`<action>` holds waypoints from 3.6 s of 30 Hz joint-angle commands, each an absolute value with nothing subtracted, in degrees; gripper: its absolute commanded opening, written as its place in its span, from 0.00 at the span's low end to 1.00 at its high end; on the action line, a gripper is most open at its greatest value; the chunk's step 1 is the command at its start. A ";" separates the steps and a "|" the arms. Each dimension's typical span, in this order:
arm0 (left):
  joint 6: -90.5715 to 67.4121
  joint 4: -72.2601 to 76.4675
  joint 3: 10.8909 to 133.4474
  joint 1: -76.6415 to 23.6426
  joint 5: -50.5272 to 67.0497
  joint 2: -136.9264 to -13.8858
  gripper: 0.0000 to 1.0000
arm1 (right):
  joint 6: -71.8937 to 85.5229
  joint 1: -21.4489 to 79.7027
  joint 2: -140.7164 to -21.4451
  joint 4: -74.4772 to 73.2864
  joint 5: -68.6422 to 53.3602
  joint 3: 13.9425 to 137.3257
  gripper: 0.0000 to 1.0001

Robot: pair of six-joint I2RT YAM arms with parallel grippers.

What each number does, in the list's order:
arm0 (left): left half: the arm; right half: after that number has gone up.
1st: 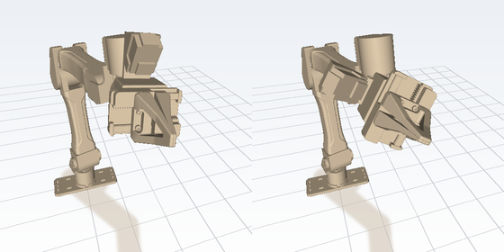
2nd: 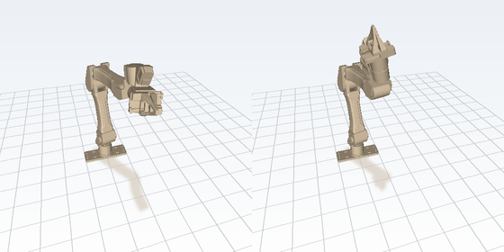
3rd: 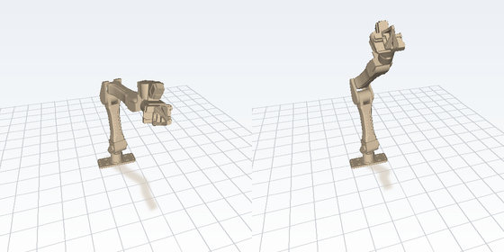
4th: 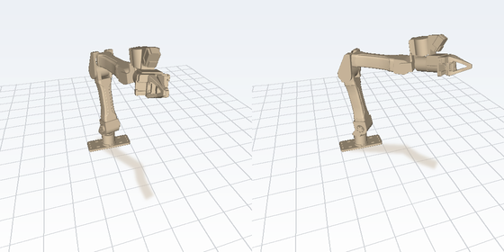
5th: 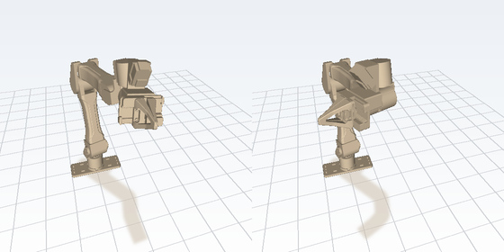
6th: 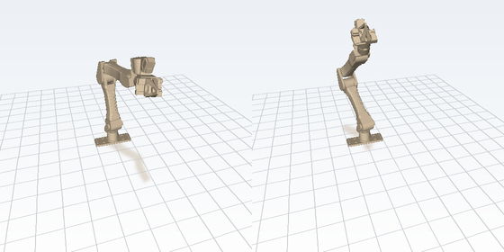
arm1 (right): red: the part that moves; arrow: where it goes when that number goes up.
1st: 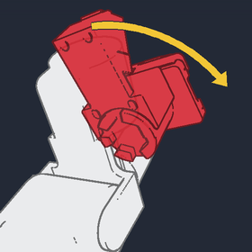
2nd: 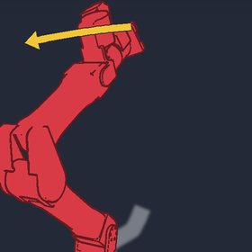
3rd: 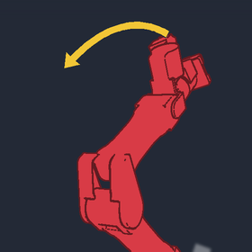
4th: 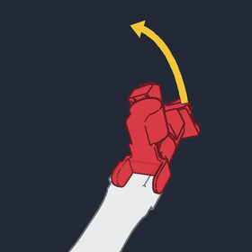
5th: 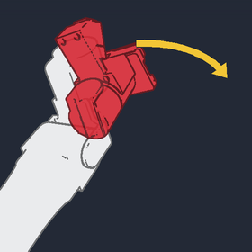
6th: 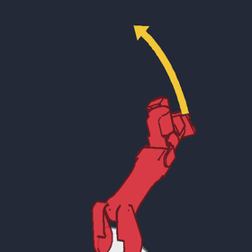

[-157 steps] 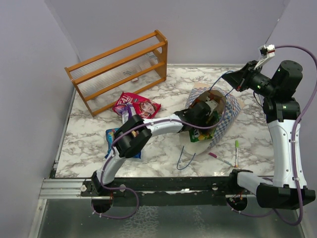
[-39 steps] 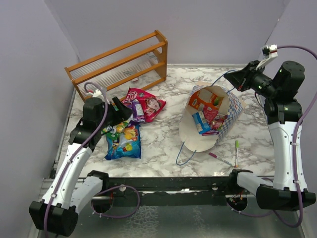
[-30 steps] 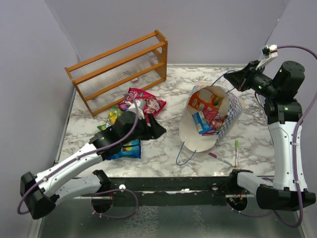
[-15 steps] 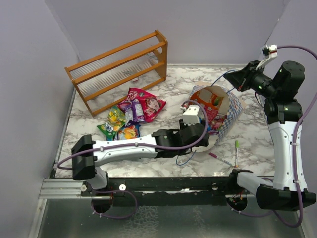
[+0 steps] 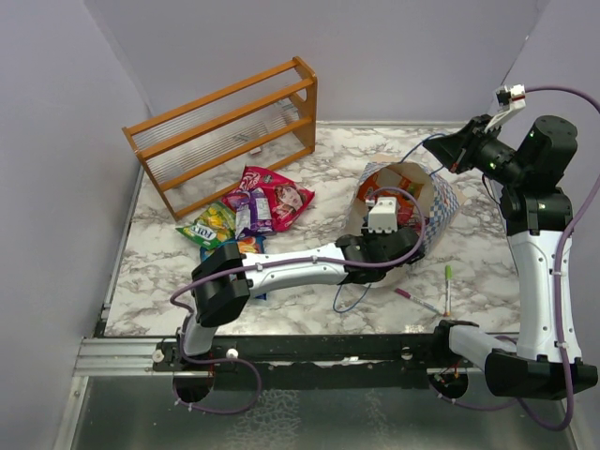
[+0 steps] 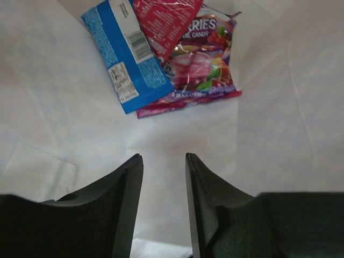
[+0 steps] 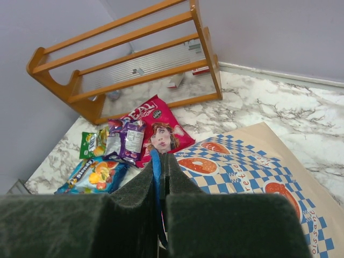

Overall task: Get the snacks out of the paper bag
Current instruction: Take out the snack from the paper bag, then place the snack at the center of the board.

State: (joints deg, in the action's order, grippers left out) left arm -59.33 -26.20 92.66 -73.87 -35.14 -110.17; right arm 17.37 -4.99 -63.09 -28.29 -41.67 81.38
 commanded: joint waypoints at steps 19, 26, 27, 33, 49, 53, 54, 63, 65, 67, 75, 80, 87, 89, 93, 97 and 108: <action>-57.85 -28.02 102.25 -68.47 -32.53 -124.29 0.49 | 17.97 -5.27 -61.94 -27.05 -43.75 82.88 0.01; -58.46 -26.47 104.90 -67.19 -35.55 -127.10 0.58 | 18.19 -5.27 -61.77 -27.07 -44.39 82.89 0.01; -57.99 -26.23 105.49 -67.15 -36.49 -127.63 0.62 | 18.20 -5.27 -61.83 -27.08 -44.45 82.94 0.01; -56.99 -23.66 106.98 -66.01 -37.99 -129.23 0.79 | 18.59 -5.27 -61.71 -26.81 -44.74 82.85 0.02; -56.74 -25.04 109.04 -63.11 -30.54 -136.31 0.51 | 18.20 -5.27 -61.79 -27.23 -44.62 83.01 0.01; -55.84 -24.70 106.37 -63.11 -30.41 -133.11 0.31 | 17.93 -5.27 -61.62 -27.51 -44.30 83.01 0.01; -55.39 -23.82 105.03 -63.09 -30.41 -131.96 0.27 | 17.89 -5.27 -61.59 -27.51 -44.31 82.97 0.01; -51.95 -23.94 100.97 -63.02 -26.49 -122.55 0.11 | 17.50 -5.27 -61.39 -27.64 -43.92 82.35 0.01; -51.40 -24.07 98.98 -63.08 -23.62 -119.75 0.09 | 17.31 -5.23 -61.36 -27.91 -43.87 82.48 0.01; -51.21 -22.12 94.55 -63.66 -20.91 -116.00 0.08 | 17.08 -5.27 -61.21 -27.99 -43.77 82.33 0.01; -42.23 -5.84 75.81 -69.45 -8.12 -95.13 0.09 | 16.83 -5.19 -61.17 -27.06 -43.10 80.18 0.01; -42.24 3.70 58.96 -72.29 -1.51 -81.37 0.10 | 16.95 -5.19 -61.05 -26.65 -43.49 79.37 0.01; -43.89 -5.11 48.95 -72.69 -7.92 -64.33 0.00 | 16.50 -5.19 -60.92 -26.58 -42.73 78.75 0.01; -44.42 -10.28 50.48 -72.60 -14.20 -58.77 0.00 | 16.71 -5.19 -61.28 -26.50 -43.08 79.12 0.01; -40.90 -14.22 53.37 -72.52 -25.64 -49.44 0.00 | 16.92 -5.19 -62.01 -26.68 -43.13 80.20 0.01; -38.76 -24.00 56.82 -72.44 -39.07 -47.13 0.00 | 17.01 -5.19 -62.17 -27.07 -43.33 80.77 0.01; -47.47 -41.98 51.30 -67.60 -53.04 -53.49 0.00 | 17.23 -5.19 -62.45 -26.54 -43.42 79.82 0.01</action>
